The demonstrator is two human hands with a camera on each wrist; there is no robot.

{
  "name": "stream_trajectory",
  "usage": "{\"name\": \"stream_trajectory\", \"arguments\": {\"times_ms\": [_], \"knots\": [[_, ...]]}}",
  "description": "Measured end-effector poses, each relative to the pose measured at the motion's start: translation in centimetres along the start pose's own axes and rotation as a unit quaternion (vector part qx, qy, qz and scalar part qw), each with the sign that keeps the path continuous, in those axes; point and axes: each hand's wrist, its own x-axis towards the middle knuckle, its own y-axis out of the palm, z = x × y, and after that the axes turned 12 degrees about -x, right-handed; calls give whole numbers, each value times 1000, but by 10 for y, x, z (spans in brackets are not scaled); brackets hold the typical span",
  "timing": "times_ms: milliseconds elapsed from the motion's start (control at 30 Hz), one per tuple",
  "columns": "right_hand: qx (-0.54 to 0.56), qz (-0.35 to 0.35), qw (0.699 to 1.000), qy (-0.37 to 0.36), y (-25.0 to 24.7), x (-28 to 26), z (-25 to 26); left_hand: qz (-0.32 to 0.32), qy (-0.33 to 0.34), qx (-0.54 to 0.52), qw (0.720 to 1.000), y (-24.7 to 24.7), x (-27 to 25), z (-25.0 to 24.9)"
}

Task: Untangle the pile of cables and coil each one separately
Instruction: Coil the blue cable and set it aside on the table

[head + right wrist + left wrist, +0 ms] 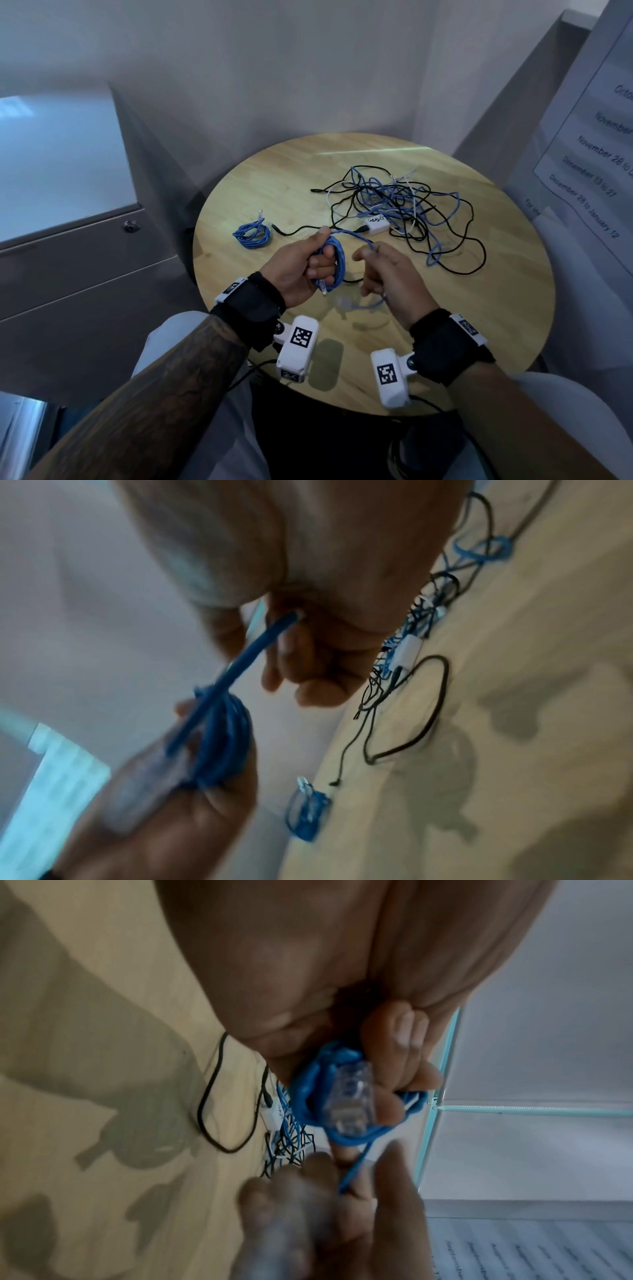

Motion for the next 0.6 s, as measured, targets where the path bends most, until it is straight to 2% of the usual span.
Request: {"name": "stream_trajectory", "arguments": {"times_ms": [67,133,367,600], "knots": [[-45,54,997,-5,6,-5,0,9,-6,-19,1000,-1,0,0],[-51,78,996,-5,11,-7,-2,12,-11,-29,999,-1,0,1],[5,63,998,-5,8,-6,-3,36,-16,-22,999,3,-2,3],[-12,18,999,-33,0,-2,3,31,52,79,995,4,-2,0]]}}
